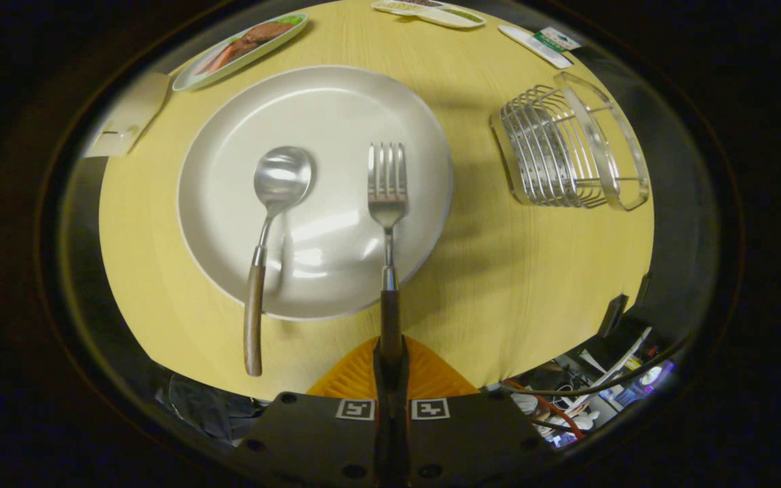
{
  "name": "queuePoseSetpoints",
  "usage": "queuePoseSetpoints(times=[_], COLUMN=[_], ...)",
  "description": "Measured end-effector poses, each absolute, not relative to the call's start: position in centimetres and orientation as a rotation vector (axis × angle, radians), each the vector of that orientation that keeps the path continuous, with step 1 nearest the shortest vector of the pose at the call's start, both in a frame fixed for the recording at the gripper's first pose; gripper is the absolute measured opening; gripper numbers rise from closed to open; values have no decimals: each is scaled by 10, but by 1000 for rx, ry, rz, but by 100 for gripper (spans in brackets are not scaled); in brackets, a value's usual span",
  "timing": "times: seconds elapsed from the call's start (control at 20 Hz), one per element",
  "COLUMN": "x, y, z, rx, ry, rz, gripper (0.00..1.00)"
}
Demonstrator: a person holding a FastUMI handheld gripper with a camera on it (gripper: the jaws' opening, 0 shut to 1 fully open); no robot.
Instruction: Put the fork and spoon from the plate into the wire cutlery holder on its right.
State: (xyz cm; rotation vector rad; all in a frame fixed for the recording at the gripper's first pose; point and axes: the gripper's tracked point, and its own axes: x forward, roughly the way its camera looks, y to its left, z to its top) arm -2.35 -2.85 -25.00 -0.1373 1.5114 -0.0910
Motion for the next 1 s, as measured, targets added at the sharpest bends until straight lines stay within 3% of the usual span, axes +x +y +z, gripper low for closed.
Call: queuePoseSetpoints(times=[0.5, 1.0], x=[-42, -24], y=[-53, -118], z=[-178, -142], rx=[-181, -103], ry=[1519, 1518], rz=[-80, -176], gripper=[6, 6])
